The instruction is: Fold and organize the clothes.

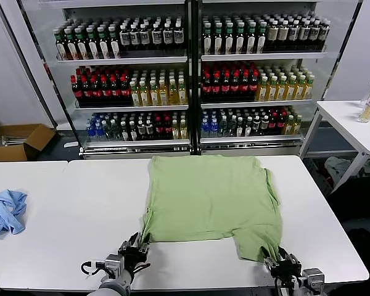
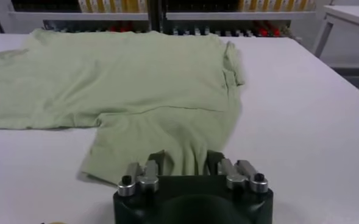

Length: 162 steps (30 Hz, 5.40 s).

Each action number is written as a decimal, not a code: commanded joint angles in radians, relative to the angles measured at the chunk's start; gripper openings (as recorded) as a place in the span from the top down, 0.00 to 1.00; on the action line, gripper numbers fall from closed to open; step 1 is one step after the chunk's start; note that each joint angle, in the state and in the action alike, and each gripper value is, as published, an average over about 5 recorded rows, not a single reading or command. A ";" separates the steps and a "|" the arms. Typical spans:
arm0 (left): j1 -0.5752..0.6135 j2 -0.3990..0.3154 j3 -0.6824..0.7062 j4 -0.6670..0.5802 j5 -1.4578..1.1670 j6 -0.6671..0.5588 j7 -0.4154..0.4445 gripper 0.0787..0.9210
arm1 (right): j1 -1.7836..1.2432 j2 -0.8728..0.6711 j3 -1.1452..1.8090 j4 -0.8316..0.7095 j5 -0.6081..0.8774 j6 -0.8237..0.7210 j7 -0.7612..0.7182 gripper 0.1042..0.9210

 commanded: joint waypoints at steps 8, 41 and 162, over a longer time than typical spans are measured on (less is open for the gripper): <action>0.013 0.059 -0.112 -0.073 -0.041 -0.012 0.065 1.00 | 0.016 -0.016 0.007 0.091 0.041 0.031 -0.014 1.00; 0.218 0.216 -0.442 -0.309 -0.394 -0.020 0.053 1.00 | 0.086 -0.077 0.001 0.285 0.059 -0.060 0.011 1.00; 0.260 0.244 -0.554 -0.329 -0.365 0.015 0.067 0.51 | 0.125 -0.100 0.013 0.311 0.117 -0.124 0.049 0.49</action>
